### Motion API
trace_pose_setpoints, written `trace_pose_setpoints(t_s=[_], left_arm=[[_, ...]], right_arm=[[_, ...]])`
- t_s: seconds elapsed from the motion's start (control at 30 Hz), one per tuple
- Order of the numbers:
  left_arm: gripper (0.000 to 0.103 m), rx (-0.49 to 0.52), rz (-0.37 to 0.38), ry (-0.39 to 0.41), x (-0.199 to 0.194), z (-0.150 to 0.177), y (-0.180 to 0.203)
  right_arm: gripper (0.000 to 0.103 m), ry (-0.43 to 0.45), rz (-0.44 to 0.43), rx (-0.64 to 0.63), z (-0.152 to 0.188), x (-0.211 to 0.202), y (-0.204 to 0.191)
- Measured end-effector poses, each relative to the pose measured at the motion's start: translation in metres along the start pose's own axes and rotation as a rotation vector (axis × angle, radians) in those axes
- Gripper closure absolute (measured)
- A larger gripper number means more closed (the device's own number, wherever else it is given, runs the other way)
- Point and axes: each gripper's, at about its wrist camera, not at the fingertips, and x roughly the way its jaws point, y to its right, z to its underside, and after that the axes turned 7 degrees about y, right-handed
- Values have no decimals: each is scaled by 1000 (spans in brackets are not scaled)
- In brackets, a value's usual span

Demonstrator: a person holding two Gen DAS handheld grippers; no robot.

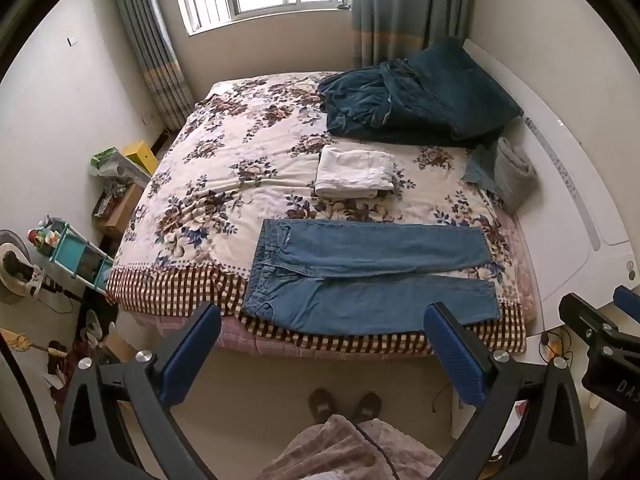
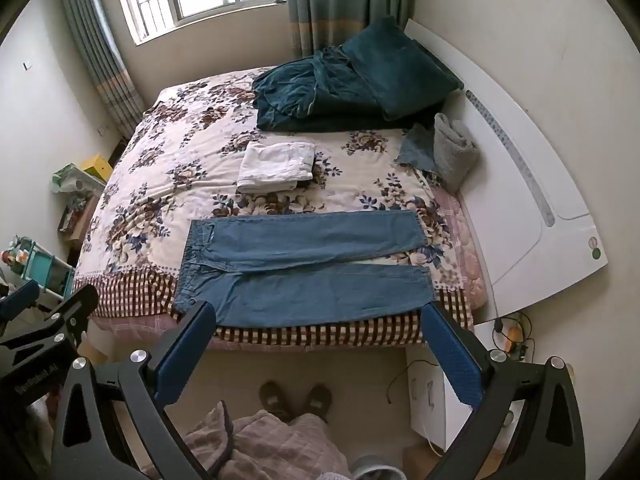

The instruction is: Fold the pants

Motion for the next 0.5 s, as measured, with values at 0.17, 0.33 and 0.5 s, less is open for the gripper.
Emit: trace_pose_setpoints(t_s=[0.17, 0.33, 0.5], left_arm=[[0, 0, 2, -3, 0, 0, 0], [0, 4, 3, 8, -3, 1, -2], [0, 9, 0, -2, 2, -1, -2]], right_arm=[[0, -6, -11, -1, 0, 0, -2], [0, -5, -9, -1, -1, 0, 0], [0, -3, -2, -4, -2, 1, -1]])
